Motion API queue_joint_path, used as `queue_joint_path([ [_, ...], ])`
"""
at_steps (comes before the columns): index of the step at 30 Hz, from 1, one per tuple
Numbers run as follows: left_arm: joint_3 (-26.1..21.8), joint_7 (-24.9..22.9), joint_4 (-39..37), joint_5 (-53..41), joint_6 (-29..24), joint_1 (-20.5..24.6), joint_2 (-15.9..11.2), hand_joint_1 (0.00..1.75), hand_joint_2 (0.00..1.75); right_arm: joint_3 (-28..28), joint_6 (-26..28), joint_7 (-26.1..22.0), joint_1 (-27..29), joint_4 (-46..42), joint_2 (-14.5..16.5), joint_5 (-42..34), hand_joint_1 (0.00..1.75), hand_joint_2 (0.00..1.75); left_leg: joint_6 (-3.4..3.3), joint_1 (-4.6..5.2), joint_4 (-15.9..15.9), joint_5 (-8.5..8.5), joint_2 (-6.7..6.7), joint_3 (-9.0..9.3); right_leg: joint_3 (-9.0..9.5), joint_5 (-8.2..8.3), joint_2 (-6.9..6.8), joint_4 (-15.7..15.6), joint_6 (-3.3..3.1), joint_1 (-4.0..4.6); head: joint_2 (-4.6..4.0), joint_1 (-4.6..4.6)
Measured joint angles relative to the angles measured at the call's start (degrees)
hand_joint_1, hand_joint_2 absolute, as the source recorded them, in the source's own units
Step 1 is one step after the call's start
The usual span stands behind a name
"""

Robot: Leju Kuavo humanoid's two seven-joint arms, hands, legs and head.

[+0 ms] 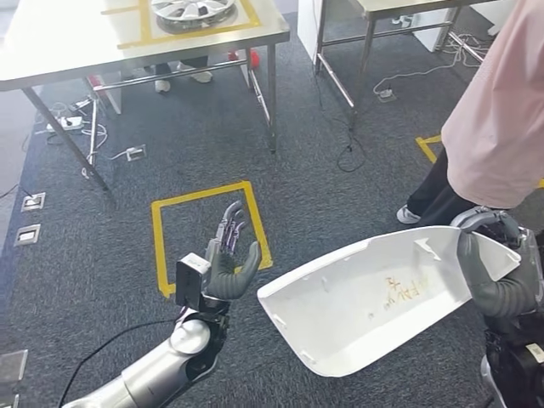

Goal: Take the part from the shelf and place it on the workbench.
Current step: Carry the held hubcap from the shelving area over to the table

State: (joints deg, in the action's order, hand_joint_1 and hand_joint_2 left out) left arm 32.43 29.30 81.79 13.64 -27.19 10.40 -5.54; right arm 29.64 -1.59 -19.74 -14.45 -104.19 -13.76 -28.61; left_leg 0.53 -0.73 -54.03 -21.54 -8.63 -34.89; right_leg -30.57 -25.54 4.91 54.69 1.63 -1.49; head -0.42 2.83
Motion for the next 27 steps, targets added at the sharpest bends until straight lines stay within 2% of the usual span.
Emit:
queue_joint_path([
  [1, 0.01, 0.01, 0.00, 0.01, -0.01, -0.09, -0.02, 0.00, 1.75, 0.01, -0.03, 0.07, -0.07, 0.02, 0.08, 0.00, 1.75, 1.75, 0.34, 0.00, -0.05, 0.01, -0.04, -0.14, 0.15, 0.11, -0.80, -0.11, -0.22, -0.05, 0.00, 0.05],
  [2, 0.01, 0.04, 0.01, 0.01, -0.01, -0.09, -0.03, 0.00, 1.75, 0.01, -0.08, 0.09, -0.16, 0.02, 0.16, 0.00, 1.75, 1.75, 0.64, 0.21, -0.79, -0.47, 1.00, -0.50, 0.41, 0.22, -1.63, -0.37, -0.51, -0.17, 0.00, 0.29],
  [3, 0.02, 0.06, 0.01, 0.01, -0.02, 0.00, -0.05, 0.00, 1.75, 0.01, -0.12, 0.11, -0.25, 0.02, 0.25, 0.00, 1.75, 1.75, 0.88, 0.43, -2.73, -1.59, 2.76, -1.43, 0.64, 0.31, -2.54, -0.67, -0.81, -0.28, 0.00, 0.61],
  [5, 0.03, 0.10, 0.01, 0.06, -0.02, 0.18, -0.03, 0.00, 1.75, -0.01, -0.16, 0.16, -0.27, 0.05, 0.29, 0.00, 1.75, 1.75, 1.35, 0.52, -10.20, -5.19, 6.74, -5.23, 0.84, 0.29, -4.36, -0.85, -1.25, -0.19, 0.00, 1.11],
  [6, 0.03, 0.10, 0.00, 0.11, -0.03, 0.17, -0.02, 0.00, 1.75, -0.01, -0.16, 0.20, -0.25, 0.08, 0.30, 0.00, 1.75, 1.75, 1.53, 0.37, -14.30, -6.72, 7.63, -7.42, 0.83, 0.24, -5.28, -0.85, -1.35, -0.09, 0.00, 1.18],
  [7, 0.03, 0.10, -0.01, 0.16, -0.08, 0.10, -0.01, 0.00, 1.75, 0.01, -0.21, 0.26, -0.23, 0.12, 0.31, -0.01, 1.75, 1.75, 1.66, 0.24, -17.05, -7.39, 8.02, -8.93, 0.83, 0.18, -6.14, -0.85, -1.39, -0.04, 0.00, 1.19],
  [8, 0.03, 0.10, -0.02, 0.20, -0.20, 0.05, -0.01, 0.00, 1.75, 0.04, -0.32, 0.34, -0.25, 0.15, 0.34, -0.04, 1.75, 1.75, 1.72, 0.14, -17.58, -6.97, 8.23, -9.29, 0.87, 0.10, -6.96, -0.85, -1.38, -0.02, 0.00, 1.26],
  [9, 0.03, 0.13, -0.02, 0.25, -0.35, 0.05, -0.01, 0.00, 1.75, 0.08, -0.51, 0.45, -0.27, 0.21, 0.39, -0.11, 1.75, 1.75, 1.70, 0.08, -15.58, -5.51, 8.48, -8.29, 0.98, 0.00, -7.75, -0.85, -1.32, -0.03, 0.00, 1.38],
  [10, 0.03, 0.15, -0.02, 0.29, -0.52, 0.10, -0.01, 0.00, 1.75, 0.14, -0.74, 0.56, -0.31, 0.28, 0.48, -0.26, 1.75, 1.75, 1.58, 0.07, -11.65, -3.51, 9.07, -6.19, 1.16, -0.16, -8.49, -0.85, -1.17, -0.03, 0.00, 1.52],
  [12, 0.03, 0.18, -0.02, 0.37, -0.90, 0.33, 0.00, 0.00, 1.75, 0.27, -1.16, 0.70, -0.40, 0.42, 0.63, -0.64, 1.75, 1.75, 1.08, 0.40, -3.34, -0.55, 11.29, -1.66, 1.53, -0.60, -9.78, -0.80, -0.67, 0.29, 0.00, 1.82],
  [13, 0.03, 0.17, -0.01, 0.38, -1.07, 0.44, 0.01, 0.00, 1.75, 0.36, -1.30, 0.71, -0.47, 0.49, 0.68, -0.86, 1.75, 1.75, 0.76, 0.60, -1.03, -0.01, 11.98, -0.45, 1.69, -0.81, -10.32, -0.79, -0.41, 0.51, 0.00, 1.77],
  [14, 0.03, 0.14, 0.01, 0.39, -1.26, 0.49, 0.01, 0.00, 1.75, 0.45, -1.39, 0.71, -0.54, 0.57, 0.69, -1.04, 1.75, 1.75, 0.43, 0.81, -0.15, -0.03, 12.13, -0.06, 1.83, -0.99, -10.85, -0.79, -0.15, 0.72, 0.00, 1.62],
  [16, 0.03, 0.08, 0.04, 0.39, -1.51, 0.40, -0.07, 0.00, 1.75, 0.68, -1.50, 0.72, -0.67, 0.80, 0.79, -1.33, 1.75, 1.75, -0.25, 0.79, -0.01, -0.08, 10.76, -0.10, 2.15, -1.39, -11.69, -0.84, 0.40, 0.73, 0.00, 1.23],
  [17, 0.03, 0.06, 0.09, 0.39, -1.62, 0.36, -0.11, 0.00, 1.75, 0.84, -1.52, 0.72, -0.73, 0.91, 0.89, -1.42, 1.75, 1.75, -0.58, 0.66, 0.08, -0.07, 10.12, 0.02, 2.07, -1.96, -11.11, -0.36, 0.66, 0.60, 0.00, 1.11],
  [18, 0.03, 0.04, 0.13, 0.37, -1.66, 0.38, -0.14, 0.00, 1.75, 1.01, -1.55, 0.70, -0.81, 1.01, 0.97, -1.49, 1.75, 1.75, -0.95, 0.49, 0.20, -0.04, 9.50, 0.16, 1.43, -3.11, -9.86, 1.29, 0.87, 0.46, 0.00, 0.94],
  [20, 0.03, 0.03, 0.19, 0.35, -1.70, 0.45, -0.13, 0.00, 1.75, 1.33, -1.58, 0.68, -0.88, 1.24, 1.06, -1.55, 1.75, 1.75, -1.43, 0.32, 0.28, -0.04, 8.23, 0.32, -1.93, -6.74, -6.62, 8.58, 1.02, 0.34, 0.00, 0.46],
  [21, 0.03, 0.01, 0.18, 0.35, -1.70, 0.41, -0.11, 0.00, 1.75, 1.46, -1.60, 0.68, -0.84, 1.38, 1.06, -1.57, 1.75, 1.75, -1.57, 0.35, 0.26, -0.06, 7.53, 0.34, -4.17, -8.44, -5.72, 13.08, 1.05, 0.37, 0.00, 0.29],
  [22, 0.03, 0.00, 0.17, 0.35, -1.70, 0.33, -0.10, 0.00, 1.75, 1.57, -1.58, 0.69, -0.77, 1.56, 1.06, -1.60, 1.75, 1.75, -1.61, 0.40, 0.23, -0.08, 6.73, 0.37, -6.04, -9.22, -5.31, 16.42, 1.06, 0.40, 0.00, 0.22],
  [23, 0.03, -0.01, 0.17, 0.37, -1.70, 0.25, -0.10, 0.00, 1.75, 1.66, -1.58, 0.70, -0.71, 1.73, 1.06, -1.64, 1.75, 1.75, -1.62, 0.44, 0.19, -0.11, 5.93, 0.42, -7.02, -8.87, -5.14, 17.71, 1.03, 0.41, 0.00, 0.21],
  [24, 0.03, -0.01, 0.17, 0.39, -1.68, 0.21, -0.10, 0.00, 1.75, 1.73, -1.58, 0.70, -0.69, 1.87, 1.06, -1.70, 1.75, 1.75, -1.59, 0.46, 0.12, -0.14, 5.08, 0.50, -6.89, -7.30, -5.02, 16.52, 0.94, 0.39, 0.00, 0.20],
  [25, 0.03, -0.01, 0.17, 0.42, -1.66, 0.23, -0.09, 0.00, 1.75, 1.81, -1.59, 0.69, -0.72, 1.98, 1.06, -1.80, 1.75, 1.75, -1.50, 0.45, 0.00, -0.21, 4.21, 0.60, -5.70, -4.78, -4.57, 13.05, 0.78, 0.36, 0.00, 0.17],
  [27, 0.03, -0.02, 0.17, 0.53, -1.63, 0.41, -0.09, 0.00, 1.75, 1.98, -1.61, 0.67, -0.87, 2.13, 1.06, -1.98, 1.75, 1.75, -1.19, 0.45, -0.34, -0.36, 2.66, 0.55, -2.61, -0.73, -1.78, 5.01, 0.44, 0.07, 0.00, 0.10],
])
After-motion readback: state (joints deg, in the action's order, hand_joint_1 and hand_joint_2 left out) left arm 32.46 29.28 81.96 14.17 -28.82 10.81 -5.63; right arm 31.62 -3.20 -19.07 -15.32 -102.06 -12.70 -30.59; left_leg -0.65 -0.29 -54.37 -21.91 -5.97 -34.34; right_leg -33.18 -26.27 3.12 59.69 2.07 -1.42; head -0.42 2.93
